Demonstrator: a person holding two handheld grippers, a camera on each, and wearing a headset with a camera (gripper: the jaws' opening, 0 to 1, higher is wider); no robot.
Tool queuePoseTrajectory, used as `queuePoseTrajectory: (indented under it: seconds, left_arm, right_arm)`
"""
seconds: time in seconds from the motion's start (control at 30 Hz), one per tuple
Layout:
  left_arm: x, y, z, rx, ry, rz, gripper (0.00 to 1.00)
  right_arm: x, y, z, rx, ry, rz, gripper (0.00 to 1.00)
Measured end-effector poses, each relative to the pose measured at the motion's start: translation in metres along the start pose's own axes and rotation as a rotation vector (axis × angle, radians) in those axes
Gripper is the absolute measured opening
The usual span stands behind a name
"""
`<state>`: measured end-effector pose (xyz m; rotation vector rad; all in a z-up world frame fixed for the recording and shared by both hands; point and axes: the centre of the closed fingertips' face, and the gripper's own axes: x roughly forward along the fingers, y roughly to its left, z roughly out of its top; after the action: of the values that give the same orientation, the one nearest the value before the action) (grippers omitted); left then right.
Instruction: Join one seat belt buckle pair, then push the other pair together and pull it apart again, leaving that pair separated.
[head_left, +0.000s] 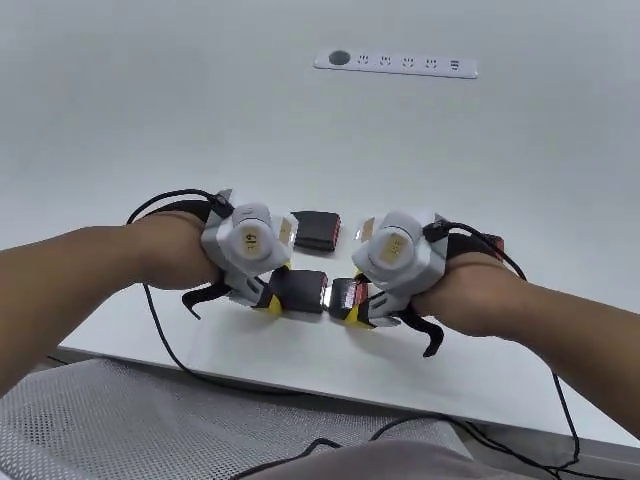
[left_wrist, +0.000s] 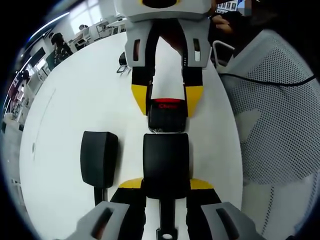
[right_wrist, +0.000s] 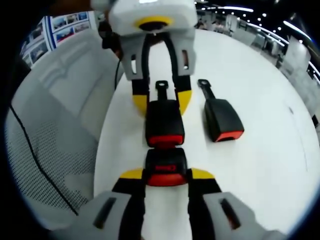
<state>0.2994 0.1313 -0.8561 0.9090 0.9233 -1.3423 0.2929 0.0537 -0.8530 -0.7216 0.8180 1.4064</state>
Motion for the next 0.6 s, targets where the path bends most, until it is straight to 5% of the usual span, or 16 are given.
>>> queuePoseTrajectory:
  seconds: [0.6]
  left_arm:
    - [-0.0025, -0.0016, -0.0015, -0.019, -0.013, -0.01, 0.3]
  right_arm:
    - [0.0002, -0.0081, 0.0023, -0.019, -0.012, -0.005, 0.3]
